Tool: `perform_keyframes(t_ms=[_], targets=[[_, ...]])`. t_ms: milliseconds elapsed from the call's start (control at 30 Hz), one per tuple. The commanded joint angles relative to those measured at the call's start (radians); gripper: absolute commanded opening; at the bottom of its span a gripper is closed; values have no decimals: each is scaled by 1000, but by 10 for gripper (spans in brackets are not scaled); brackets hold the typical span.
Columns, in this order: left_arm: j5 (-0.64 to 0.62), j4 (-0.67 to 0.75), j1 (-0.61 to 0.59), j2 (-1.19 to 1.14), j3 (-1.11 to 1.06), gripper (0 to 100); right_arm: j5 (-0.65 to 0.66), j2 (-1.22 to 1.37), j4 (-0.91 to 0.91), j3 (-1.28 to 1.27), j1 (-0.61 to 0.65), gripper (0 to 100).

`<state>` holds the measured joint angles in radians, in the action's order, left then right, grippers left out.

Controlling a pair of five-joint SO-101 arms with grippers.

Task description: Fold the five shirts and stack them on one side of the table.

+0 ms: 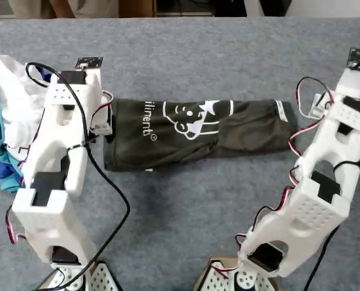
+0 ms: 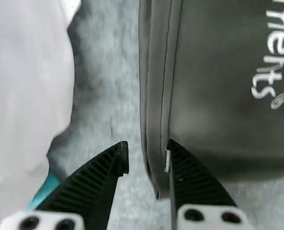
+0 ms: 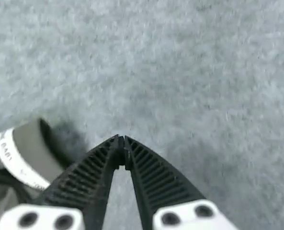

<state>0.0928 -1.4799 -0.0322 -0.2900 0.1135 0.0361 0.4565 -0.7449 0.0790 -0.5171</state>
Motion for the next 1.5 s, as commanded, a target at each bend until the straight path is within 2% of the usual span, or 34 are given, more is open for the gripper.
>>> perform_keyframes(t_ms=[0,300,567,700,900,1100,1300,1467], targets=[[-15,12,15,-39,104,147,-14,-70,117,-53,-13,5],[-15,72,15,-202,187,150,-14,-87,123,-64,-10,5],[-14,71,15,-306,282,151,-6,-87,124,-64,-10,5],[-15,66,15,-320,302,151,-5,-87,126,-64,-10,5],[-15,-15,35,-309,388,151,-5,-85,126,-64,-8,5],[-28,-15,29,-312,396,195,-5,-85,126,-64,-8,5],[-32,-9,20,-315,394,196,-5,-85,126,-64,-8,5],[-32,-6,-14,-404,405,196,-5,-85,126,-64,-8,5]])
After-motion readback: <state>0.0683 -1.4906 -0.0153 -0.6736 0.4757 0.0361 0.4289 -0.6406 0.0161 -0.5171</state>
